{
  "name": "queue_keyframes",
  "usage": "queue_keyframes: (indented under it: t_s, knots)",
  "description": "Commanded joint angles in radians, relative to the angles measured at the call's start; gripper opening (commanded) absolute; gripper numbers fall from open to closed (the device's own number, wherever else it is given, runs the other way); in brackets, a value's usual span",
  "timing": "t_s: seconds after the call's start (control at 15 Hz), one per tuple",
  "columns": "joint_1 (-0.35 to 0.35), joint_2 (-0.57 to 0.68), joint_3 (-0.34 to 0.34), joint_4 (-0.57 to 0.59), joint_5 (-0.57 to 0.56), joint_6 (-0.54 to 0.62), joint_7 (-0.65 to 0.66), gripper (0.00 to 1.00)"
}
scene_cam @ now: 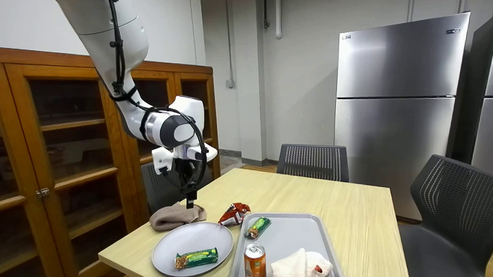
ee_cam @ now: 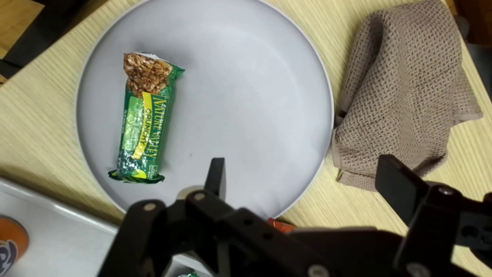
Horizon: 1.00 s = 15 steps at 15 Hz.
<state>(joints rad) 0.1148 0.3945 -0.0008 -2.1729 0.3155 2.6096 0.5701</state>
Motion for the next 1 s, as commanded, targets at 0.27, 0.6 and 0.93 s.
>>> queue_keyframes:
  t_s: [0.27,0.6,0.93]
  knots:
    - [-0.045,0.033,-0.033,-0.016,-0.003,0.021,-0.06,1.0]
    - [-0.037,0.093,-0.048,-0.013,-0.009,0.049,-0.054,1.0]
    - [-0.016,0.151,-0.055,-0.028,-0.015,0.071,-0.038,1.0]
